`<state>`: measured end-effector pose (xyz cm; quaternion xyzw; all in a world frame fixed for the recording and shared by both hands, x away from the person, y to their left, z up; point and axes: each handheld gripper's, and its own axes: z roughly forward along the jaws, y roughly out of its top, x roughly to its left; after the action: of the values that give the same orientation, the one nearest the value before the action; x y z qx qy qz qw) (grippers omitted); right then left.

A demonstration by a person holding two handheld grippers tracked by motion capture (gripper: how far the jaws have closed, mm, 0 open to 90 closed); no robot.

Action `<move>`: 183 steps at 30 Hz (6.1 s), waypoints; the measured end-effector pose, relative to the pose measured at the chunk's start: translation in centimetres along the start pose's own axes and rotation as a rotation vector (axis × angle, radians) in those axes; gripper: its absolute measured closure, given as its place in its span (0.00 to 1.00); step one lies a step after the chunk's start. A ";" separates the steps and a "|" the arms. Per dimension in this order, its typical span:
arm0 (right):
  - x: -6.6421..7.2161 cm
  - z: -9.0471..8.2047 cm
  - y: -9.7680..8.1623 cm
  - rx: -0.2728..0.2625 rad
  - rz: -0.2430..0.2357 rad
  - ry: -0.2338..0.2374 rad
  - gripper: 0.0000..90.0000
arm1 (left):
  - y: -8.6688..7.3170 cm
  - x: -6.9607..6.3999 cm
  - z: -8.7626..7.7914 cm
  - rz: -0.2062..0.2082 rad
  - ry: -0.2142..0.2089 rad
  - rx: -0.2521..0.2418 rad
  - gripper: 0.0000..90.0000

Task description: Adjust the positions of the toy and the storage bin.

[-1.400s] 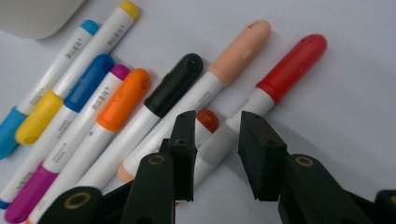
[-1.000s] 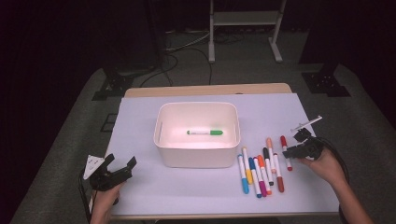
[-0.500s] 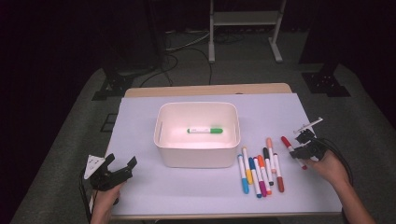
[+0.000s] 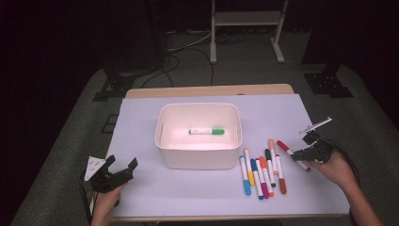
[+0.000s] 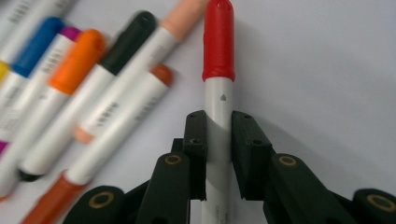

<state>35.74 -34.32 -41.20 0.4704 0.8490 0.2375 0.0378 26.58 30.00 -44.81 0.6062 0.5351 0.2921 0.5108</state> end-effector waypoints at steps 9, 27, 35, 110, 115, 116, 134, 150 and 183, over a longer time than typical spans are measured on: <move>3.3 -4.2 2.3 -0.082 -0.110 0.107 0.84 | 0.0 -0.1 0.0 0.000 0.001 0.001 0.04; 12.7 -9.3 12.1 -0.104 -0.376 0.259 0.84 | 0.0 0.0 0.0 0.000 -0.002 0.000 0.04; 16.9 -8.0 15.6 -0.063 -0.483 0.299 0.84 | 0.0 0.0 0.0 -0.004 -0.006 -0.003 0.04; 24.8 8.0 21.0 0.295 -0.664 0.284 0.83 | 0.0 0.1 0.2 -0.005 -0.020 -0.004 0.04; 24.7 7.6 21.1 0.280 -0.663 0.268 0.78 | 0.0 0.1 0.2 -0.005 -0.020 -0.004 0.04; 24.7 7.5 21.1 0.274 -0.664 0.265 0.78 | 0.0 0.1 0.2 -0.004 -0.020 -0.004 0.04; 22.7 0.3 20.9 0.075 -0.609 0.275 0.82 | 0.0 0.1 0.1 -0.014 -0.021 -0.007 0.04; 17.1 -7.1 15.9 -0.111 -0.494 0.257 0.81 | 0.0 -0.2 0.1 -0.009 -0.018 0.001 0.04; 4.7 0.5 -0.5 -0.072 -0.075 0.069 0.71 | -0.1 -0.4 0.2 -0.004 -0.016 0.010 0.04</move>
<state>32.90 -30.52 -41.16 0.4281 0.8578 0.2824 0.0344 26.59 29.54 -44.89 0.6102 0.5336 0.2833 0.5125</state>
